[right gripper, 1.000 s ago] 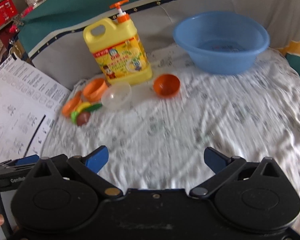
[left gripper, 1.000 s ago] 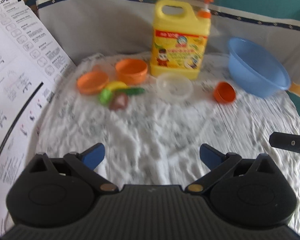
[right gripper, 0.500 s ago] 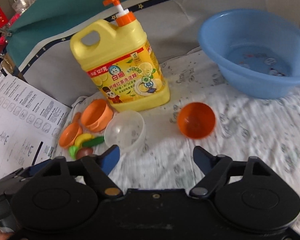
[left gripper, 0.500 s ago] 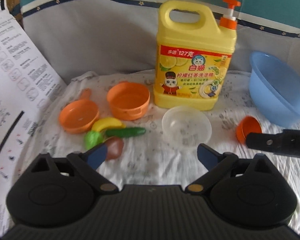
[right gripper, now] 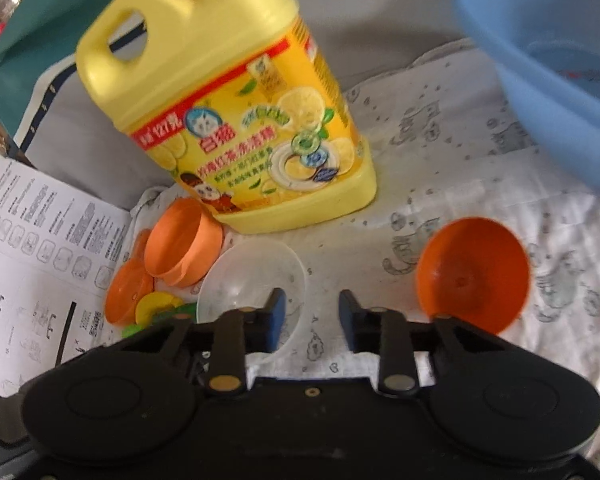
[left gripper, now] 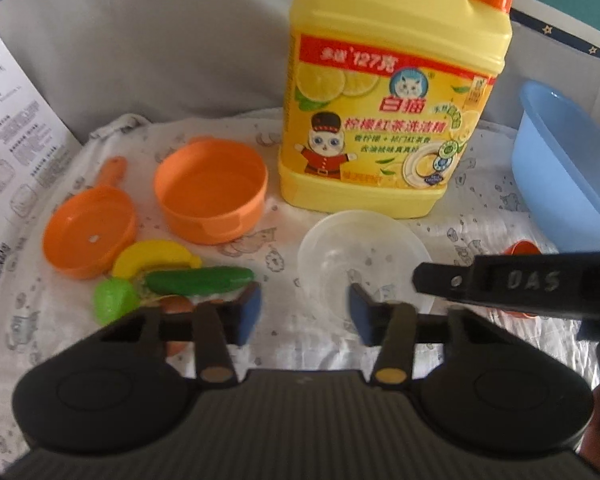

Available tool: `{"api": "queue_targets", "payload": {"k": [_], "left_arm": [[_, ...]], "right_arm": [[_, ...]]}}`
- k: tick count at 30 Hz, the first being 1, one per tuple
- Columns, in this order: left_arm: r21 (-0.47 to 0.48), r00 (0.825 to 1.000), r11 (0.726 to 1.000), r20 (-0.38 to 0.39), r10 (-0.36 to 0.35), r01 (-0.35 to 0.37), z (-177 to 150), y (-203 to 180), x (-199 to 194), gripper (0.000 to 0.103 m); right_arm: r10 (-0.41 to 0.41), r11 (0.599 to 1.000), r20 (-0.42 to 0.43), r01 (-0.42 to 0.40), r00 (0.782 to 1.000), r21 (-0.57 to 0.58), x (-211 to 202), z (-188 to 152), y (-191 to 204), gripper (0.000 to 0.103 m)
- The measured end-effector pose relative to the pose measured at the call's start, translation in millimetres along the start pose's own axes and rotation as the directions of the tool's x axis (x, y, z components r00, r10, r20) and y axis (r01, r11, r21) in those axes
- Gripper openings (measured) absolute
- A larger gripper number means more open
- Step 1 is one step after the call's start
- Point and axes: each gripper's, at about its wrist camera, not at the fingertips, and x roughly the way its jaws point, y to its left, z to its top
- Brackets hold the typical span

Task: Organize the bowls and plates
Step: 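Move the right tool to the clear plastic bowl and grip its rim, then lower the clear bowl into the blue bowl and open the right tool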

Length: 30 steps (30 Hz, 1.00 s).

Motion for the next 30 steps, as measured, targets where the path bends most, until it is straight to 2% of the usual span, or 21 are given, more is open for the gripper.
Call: {"api": "queue_targets", "payload": {"k": [1,2,7,13,23,30], "left_arm": [[0.002,1.000,1.000,-0.010,-0.007,0.007,-0.2,-0.7,2.0,0.026],[0.005,1.000,1.000,-0.019,-0.013,0.013,-0.4,-1.5,4.2,0.016],[0.028,0.999,1.000,-0.037,0.002,-0.001,-2.9,-6.0,2.6,0.015],[0.036,0.999,0.999,-0.038,0.002,0.000,-9.0,-8.8,-19.6,0.015],[0.044,1.000,0.999,-0.004,-0.016,0.016,-31.7,-19.2,-86.7,0.015],[0.049,0.999,0.998,0.007,-0.047,0.047,-64.7,-32.8,-136.5,0.015]], "right_arm": [[0.003,1.000,-0.004,-0.003,1.000,-0.003,3.0,-1.4,0.8,0.009],[0.004,1.000,-0.005,-0.004,1.000,-0.005,4.7,-2.9,1.6,0.008],[-0.004,1.000,0.002,0.004,1.000,-0.016,0.0,-7.0,6.9,0.008],[-0.003,0.999,0.009,0.003,1.000,-0.042,-24.4,-14.5,14.4,0.008],[-0.003,0.998,0.031,0.006,1.000,-0.069,-90.2,-47.7,22.4,0.008],[-0.010,0.997,0.035,0.012,0.999,-0.077,-140.5,-86.1,15.6,0.008]]}}
